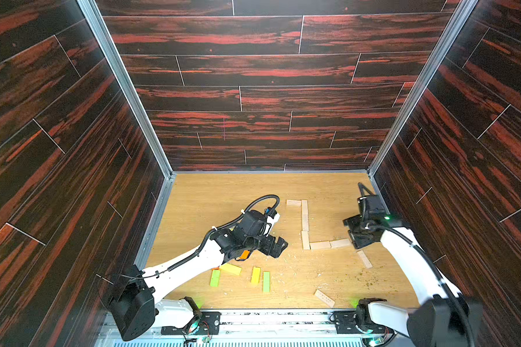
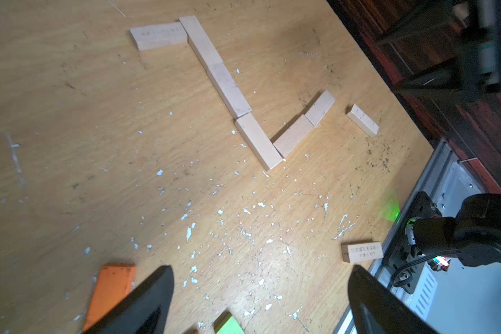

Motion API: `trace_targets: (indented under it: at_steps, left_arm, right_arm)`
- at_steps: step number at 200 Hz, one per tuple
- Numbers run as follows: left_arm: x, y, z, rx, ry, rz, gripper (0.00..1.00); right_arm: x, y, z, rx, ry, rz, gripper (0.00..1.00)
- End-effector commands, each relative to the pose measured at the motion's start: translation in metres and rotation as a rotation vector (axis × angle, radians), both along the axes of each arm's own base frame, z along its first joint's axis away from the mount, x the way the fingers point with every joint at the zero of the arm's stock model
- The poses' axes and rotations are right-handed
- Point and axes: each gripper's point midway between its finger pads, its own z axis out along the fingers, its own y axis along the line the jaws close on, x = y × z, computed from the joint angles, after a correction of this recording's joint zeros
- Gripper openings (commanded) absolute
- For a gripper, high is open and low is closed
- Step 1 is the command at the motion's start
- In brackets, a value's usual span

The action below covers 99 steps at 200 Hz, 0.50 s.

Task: Assemble a giraffe with building blocks
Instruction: Adjust the building block at the center of the board.

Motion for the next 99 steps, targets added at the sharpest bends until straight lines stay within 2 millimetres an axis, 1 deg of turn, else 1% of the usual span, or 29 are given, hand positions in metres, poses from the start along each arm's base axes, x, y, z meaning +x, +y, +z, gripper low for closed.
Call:
trace_targets:
  at_steps: [1, 12, 32, 42, 54, 65, 82, 99]
  left_arm:
    - [0.0, 0.003, 0.026, -0.023, -0.051, 0.007, 0.97]
    - [-0.002, 0.003, 0.028, -0.025, -0.048, 0.011, 0.97]
    - [-0.003, 0.007, 0.028, -0.015, -0.04, 0.026, 0.97]
    - [-0.004, 0.009, 0.028, -0.008, -0.039, 0.033, 0.97]
    - [-0.007, 0.01, 0.028, -0.003, -0.04, 0.04, 0.97]
    - [-0.007, 0.012, 0.029, -0.003, -0.04, 0.05, 0.97]
    - [-0.01, 0.013, 0.029, -0.004, -0.034, 0.061, 0.96]
    - [-0.013, 0.013, 0.028, -0.004, -0.033, 0.07, 0.97]
  right_arm:
    - [-0.035, 0.014, -0.016, -0.076, 0.11, 0.255, 0.66]
    - [-0.044, 0.029, -0.022, -0.103, 0.111, 0.374, 0.65]
    - [-0.065, 0.067, -0.036, -0.147, 0.118, 0.615, 0.66]
    - [-0.077, 0.089, -0.04, -0.17, 0.098, 0.744, 0.66]
    - [-0.091, 0.107, -0.045, -0.195, 0.087, 0.847, 0.67]
    - [-0.104, 0.112, -0.054, -0.22, 0.11, 0.9, 0.68]
    - [-0.122, 0.113, -0.072, -0.241, 0.166, 0.954, 0.71]
    - [-0.138, 0.116, -0.087, -0.226, 0.198, 1.003, 0.74]
